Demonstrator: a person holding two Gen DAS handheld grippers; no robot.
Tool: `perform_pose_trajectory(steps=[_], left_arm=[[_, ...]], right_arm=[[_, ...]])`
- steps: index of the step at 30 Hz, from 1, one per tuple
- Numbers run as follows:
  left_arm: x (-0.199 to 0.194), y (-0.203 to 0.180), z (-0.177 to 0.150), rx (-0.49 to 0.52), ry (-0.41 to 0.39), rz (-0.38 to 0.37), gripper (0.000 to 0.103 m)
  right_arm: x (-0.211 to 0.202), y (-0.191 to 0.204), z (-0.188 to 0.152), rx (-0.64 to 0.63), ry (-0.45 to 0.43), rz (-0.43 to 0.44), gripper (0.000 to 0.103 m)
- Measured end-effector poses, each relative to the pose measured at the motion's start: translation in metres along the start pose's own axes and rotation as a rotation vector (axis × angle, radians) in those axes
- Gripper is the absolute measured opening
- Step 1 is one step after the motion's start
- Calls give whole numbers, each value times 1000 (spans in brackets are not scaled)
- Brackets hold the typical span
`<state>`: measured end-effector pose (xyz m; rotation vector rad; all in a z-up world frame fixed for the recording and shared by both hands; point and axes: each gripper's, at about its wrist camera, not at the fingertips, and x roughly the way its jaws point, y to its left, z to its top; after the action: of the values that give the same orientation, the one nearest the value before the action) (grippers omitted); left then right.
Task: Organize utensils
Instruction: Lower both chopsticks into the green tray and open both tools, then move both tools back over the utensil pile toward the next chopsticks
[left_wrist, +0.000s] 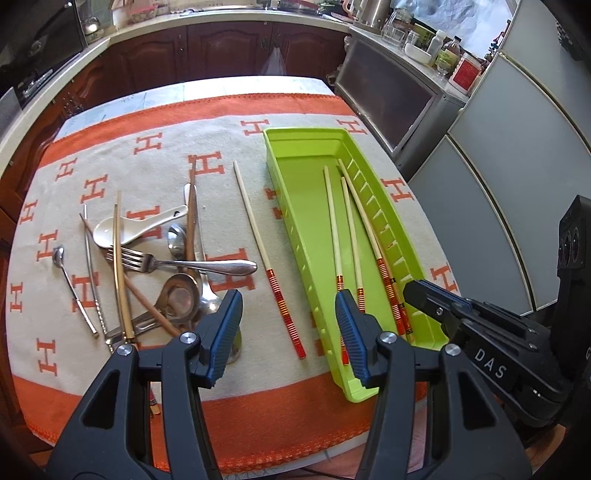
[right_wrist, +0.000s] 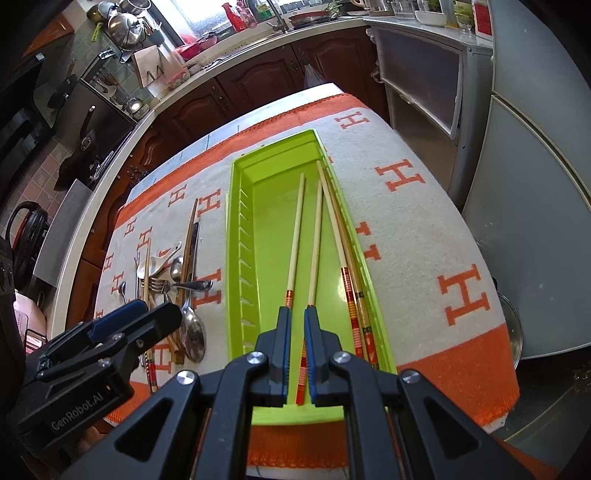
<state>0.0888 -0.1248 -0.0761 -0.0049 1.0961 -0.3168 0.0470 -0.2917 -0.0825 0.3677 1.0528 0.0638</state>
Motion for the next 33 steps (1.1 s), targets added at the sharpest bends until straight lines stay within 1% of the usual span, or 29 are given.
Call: perform_pose_trajectory(steps=[5,9,12,15,21,24,27,30,33], left_arm=[[-14,3,-8,13,-27,14,49],[-27,12,-15,13,-52,22,49],[-40,26,-21,-2,-85,32,49],[-51,44,-23,-23,-116,59,49],[-71,92,-30,-73,-159,125,49],[-85,124,-33,-109,-194,187,49],[-95,155,-36,-152,-215,232,49],[-100,183,-37,-192,-219,256,49],[-99,202,-39,-213,-217,268,49]], right_arm=[[-8,8,-10,-15,-1,-13,7],[-10,21,-14,-40,5,-13,7],[-8,37,-16,-71,13,-4,7],[-3,56,-18,-103,28,16,7],[10,101,-18,-188,70,50,7],[16,120,-15,-217,81,84,7],[24,140,-11,-236,99,128,7],[33,155,-8,-250,111,160,7],[47,166,-6,-266,131,171,7]])
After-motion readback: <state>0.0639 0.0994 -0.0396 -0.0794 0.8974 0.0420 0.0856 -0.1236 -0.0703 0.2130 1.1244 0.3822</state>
